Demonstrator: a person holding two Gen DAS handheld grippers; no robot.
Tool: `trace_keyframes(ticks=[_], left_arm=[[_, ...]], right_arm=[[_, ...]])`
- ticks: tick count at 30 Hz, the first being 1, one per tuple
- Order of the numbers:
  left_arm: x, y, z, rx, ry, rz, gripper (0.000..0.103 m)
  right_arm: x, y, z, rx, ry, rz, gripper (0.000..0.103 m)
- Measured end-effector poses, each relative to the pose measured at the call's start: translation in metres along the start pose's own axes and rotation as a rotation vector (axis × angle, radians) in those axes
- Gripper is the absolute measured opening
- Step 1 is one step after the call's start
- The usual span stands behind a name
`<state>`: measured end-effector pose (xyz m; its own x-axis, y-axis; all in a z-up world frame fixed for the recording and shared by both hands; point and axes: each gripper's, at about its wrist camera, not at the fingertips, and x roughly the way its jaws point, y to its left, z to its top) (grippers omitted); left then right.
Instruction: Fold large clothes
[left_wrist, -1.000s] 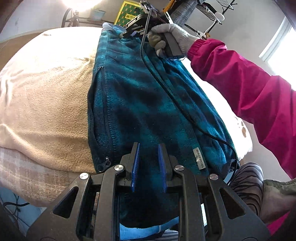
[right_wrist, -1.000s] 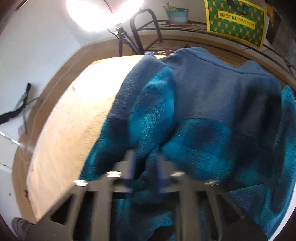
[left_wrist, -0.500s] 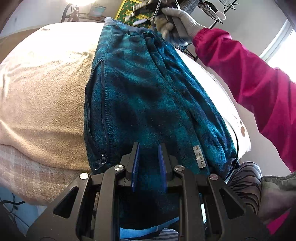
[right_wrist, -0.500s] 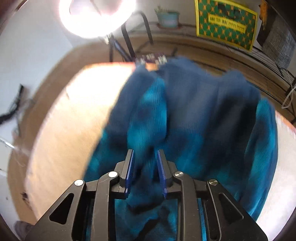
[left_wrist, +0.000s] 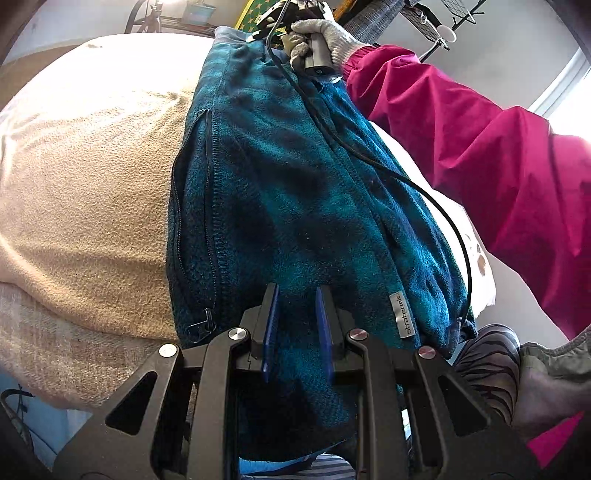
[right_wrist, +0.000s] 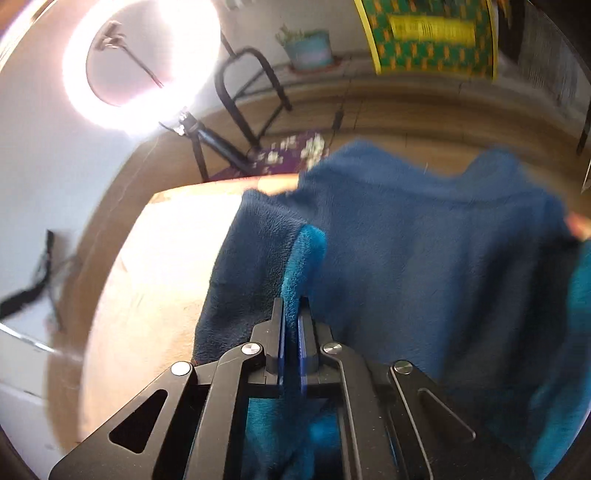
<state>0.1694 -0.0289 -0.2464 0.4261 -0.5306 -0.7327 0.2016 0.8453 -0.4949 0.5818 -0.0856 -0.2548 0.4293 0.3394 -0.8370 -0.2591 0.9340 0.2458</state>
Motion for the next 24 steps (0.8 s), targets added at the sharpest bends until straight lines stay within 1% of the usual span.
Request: trace_keyframes(ticks=[1,2,3,4,5,6,7,8,9,10,11,12,13,14,15,18,19,21,22,23,24], left_arm=[[0.0,-0.001,0.0,0.003,0.0,0.002,0.019],[0.001,-0.001,0.0,0.004,0.0,0.003,0.019],[0.001,-0.001,0.0,0.002,0.001,0.001,0.019],[0.001,0.0,0.0,-0.001,0.002,-0.001,0.019],[0.001,0.0,0.0,-0.004,0.003,-0.003,0.019],[0.001,0.001,0.0,-0.006,0.004,-0.005,0.019],[0.0,0.001,0.0,-0.007,0.003,-0.006,0.019],[0.0,0.001,0.001,-0.006,0.003,-0.007,0.019],[0.0,0.002,0.001,-0.006,0.003,-0.008,0.019],[-0.001,0.002,0.0,-0.008,0.002,-0.011,0.019],[-0.001,0.002,0.0,-0.009,0.002,-0.012,0.019],[-0.001,0.003,0.001,-0.01,0.003,-0.013,0.019],[-0.001,0.003,0.001,-0.01,0.002,-0.013,0.019],[-0.001,0.003,0.001,-0.009,0.003,-0.013,0.019],[-0.001,0.003,0.001,-0.008,0.003,-0.013,0.019],[-0.002,0.003,0.0,-0.007,0.003,-0.011,0.019],[-0.001,0.002,0.0,-0.005,0.004,-0.01,0.019],[-0.001,0.001,0.0,0.002,0.006,-0.006,0.019],[-0.001,0.001,0.0,0.004,0.006,-0.005,0.019],[-0.001,0.0,0.0,0.005,0.005,-0.004,0.019],[0.0,-0.001,0.001,0.006,0.008,-0.003,0.019]], right_arm=[[0.001,-0.002,-0.001,-0.001,-0.011,-0.024,0.003],[0.006,-0.003,-0.002,-0.003,0.0,-0.029,0.003],[0.018,-0.002,-0.006,-0.018,0.037,-0.062,0.004],[0.023,0.001,-0.007,-0.037,0.047,-0.089,0.004],[0.023,0.005,-0.007,-0.055,0.039,-0.112,0.004],[0.024,0.006,-0.003,-0.063,0.047,-0.127,0.01],[0.022,0.008,0.0,-0.067,0.054,-0.156,0.014],[0.017,0.009,0.003,-0.068,0.045,-0.18,0.017],[0.009,0.012,0.006,-0.073,0.014,-0.206,0.017],[-0.005,0.017,0.008,-0.086,-0.043,-0.214,0.017],[-0.017,0.021,0.008,-0.095,-0.081,-0.193,0.017],[-0.026,0.027,0.01,-0.107,-0.118,-0.127,0.017],[-0.028,0.033,0.012,-0.112,-0.129,-0.083,0.016],[-0.026,0.039,0.014,-0.125,-0.126,-0.037,0.01],[-0.02,0.048,0.016,-0.153,-0.107,-0.009,0.008],[0.012,0.066,0.017,-0.232,-0.047,-0.05,0.006],[0.024,0.068,0.016,-0.236,-0.026,-0.07,0.006],[0.044,0.064,0.013,-0.216,0.012,-0.073,0.006],[0.055,0.063,0.012,-0.214,0.033,-0.093,0.006],[0.062,0.06,0.01,-0.222,0.039,-0.119,0.003],[0.062,0.059,0.009,-0.23,0.013,-0.124,0.002]])
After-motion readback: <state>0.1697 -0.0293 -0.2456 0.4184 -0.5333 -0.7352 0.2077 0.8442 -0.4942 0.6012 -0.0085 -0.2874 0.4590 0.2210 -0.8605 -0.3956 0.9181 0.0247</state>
